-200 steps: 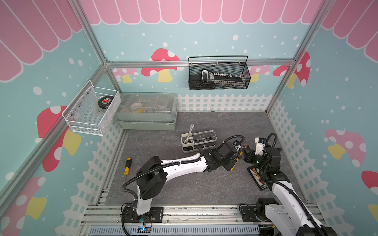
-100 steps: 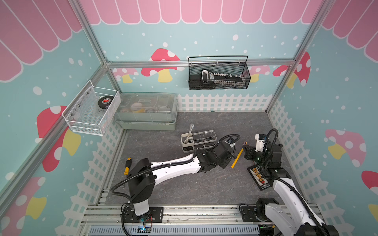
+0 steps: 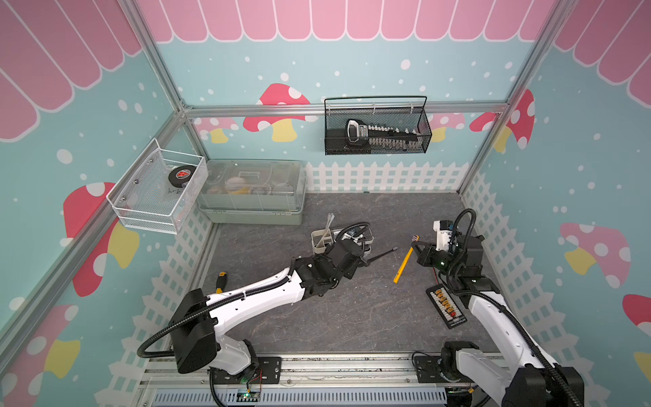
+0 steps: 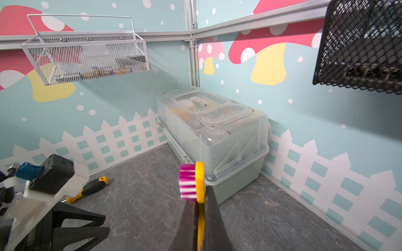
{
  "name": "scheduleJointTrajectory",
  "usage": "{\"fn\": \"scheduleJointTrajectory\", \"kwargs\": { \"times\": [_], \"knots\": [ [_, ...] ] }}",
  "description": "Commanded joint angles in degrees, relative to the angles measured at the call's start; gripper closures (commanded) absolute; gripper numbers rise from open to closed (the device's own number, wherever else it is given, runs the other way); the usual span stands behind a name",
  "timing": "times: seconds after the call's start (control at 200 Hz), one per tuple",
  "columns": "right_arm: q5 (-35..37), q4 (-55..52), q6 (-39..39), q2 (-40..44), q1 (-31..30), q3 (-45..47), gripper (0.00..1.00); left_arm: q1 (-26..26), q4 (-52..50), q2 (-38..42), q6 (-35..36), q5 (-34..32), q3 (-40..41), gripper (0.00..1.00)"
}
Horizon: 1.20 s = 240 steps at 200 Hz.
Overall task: Place the toothbrush into the toothbrush holder
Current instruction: Place the toothbrush in the toothbrush holder.
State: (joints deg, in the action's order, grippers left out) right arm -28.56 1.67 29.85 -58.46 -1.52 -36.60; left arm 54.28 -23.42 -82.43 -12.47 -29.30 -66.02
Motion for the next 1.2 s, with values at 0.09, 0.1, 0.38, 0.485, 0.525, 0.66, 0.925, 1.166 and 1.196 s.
{"fn": "scheduleJointTrajectory", "kwargs": {
  "times": [0.09, 0.1, 0.38, 0.485, 0.525, 0.66, 0.925, 1.166, 1.196],
  "knots": [
    [-0.1, 1.5, -0.6, -4.1, -5.7, -7.6, 1.0, -3.6, 0.1, 7.1, -3.5, -9.0, 6.2, 0.89],
    [0.2, 1.5, -0.6, -4.4, -6.2, -8.0, 1.0, -3.7, 0.2, 7.2, -3.6, -9.2, 6.5, 0.89],
    [3.7, -0.1, -3.4, -14.1, -16.6, -20.0, 1.0, -9.5, 1.8, 11.7, -10.1, -7.3, 13.4, 0.76],
    [4.9, -0.1, -3.9, -17.1, -18.9, -24.0, 1.0, -10.4, 5.5, 14.2, -9.6, -9.5, 16.9, 0.75],
    [5.1, -0.2, -4.3, -18.3, -19.7, -25.6, 1.0, -11.3, 6.4, 15.1, -10.0, -9.5, 18.1, 0.73],
    [5.7, -0.5, -5.5, -23.1, -22.5, -31.5, 1.0, -14.9, 8.3, 16.1, -11.0, -9.4, 21.5, 0.72],
    [7.2, -0.3, -10.4, -32.4, -27.2, -42.0, 1.0, -18.1, 11.6, 14.7, -10.9, -9.0, 25.7, 0.72],
    [5.1, 2.4, -10.3, -39.1, -28.0, -47.2, 1.0, -19.7, 14.2, 15.1, -11.6, -8.7, 28.0, 0.73],
    [4.8, 2.4, -10.4, -39.8, -28.1, -48.0, 1.0, -19.9, 14.4, 15.2, -11.8, -8.7, 28.2, 0.73]
  ]
}}
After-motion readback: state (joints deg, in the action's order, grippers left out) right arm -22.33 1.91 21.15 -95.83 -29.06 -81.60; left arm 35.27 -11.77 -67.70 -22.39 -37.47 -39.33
